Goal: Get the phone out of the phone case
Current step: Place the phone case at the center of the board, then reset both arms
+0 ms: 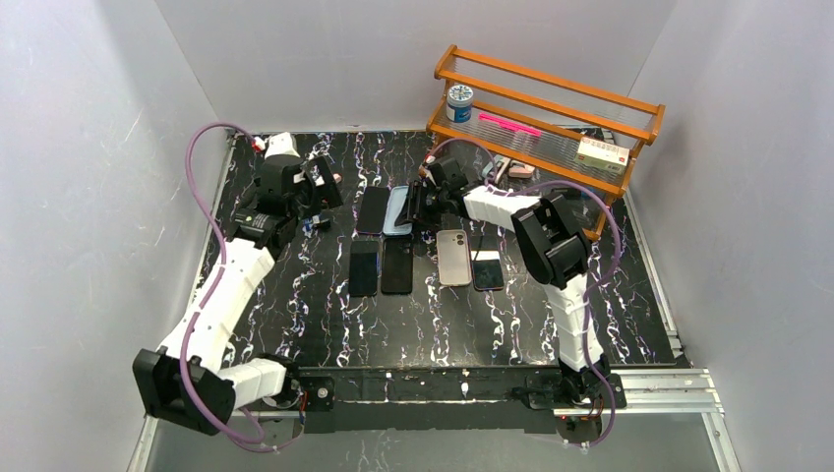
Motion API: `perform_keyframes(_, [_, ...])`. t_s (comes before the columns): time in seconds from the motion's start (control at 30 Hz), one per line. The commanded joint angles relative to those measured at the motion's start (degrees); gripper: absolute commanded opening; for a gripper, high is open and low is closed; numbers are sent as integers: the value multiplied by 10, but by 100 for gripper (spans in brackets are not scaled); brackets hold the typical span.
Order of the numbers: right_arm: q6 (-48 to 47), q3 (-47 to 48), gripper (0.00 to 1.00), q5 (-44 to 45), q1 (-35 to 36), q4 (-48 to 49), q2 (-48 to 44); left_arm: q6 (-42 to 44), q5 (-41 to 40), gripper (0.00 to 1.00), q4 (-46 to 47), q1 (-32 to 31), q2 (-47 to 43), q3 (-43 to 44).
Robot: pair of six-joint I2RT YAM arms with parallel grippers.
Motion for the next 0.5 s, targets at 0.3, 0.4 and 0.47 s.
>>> perform_keyframes(0.3, [-59, -111, 99, 165, -1, -50, -156, 60, -43, 98, -60, 4, -137, -50])
perform_keyframes(0.4, [-70, -175, 99, 219, -3, -34, -268, 76, -59, 98, -70, 4, -184, -50])
perform_keyframes(0.47, [-77, -228, 99, 272, -8, -16, -355, 84, -82, 98, -76, 4, -224, -50])
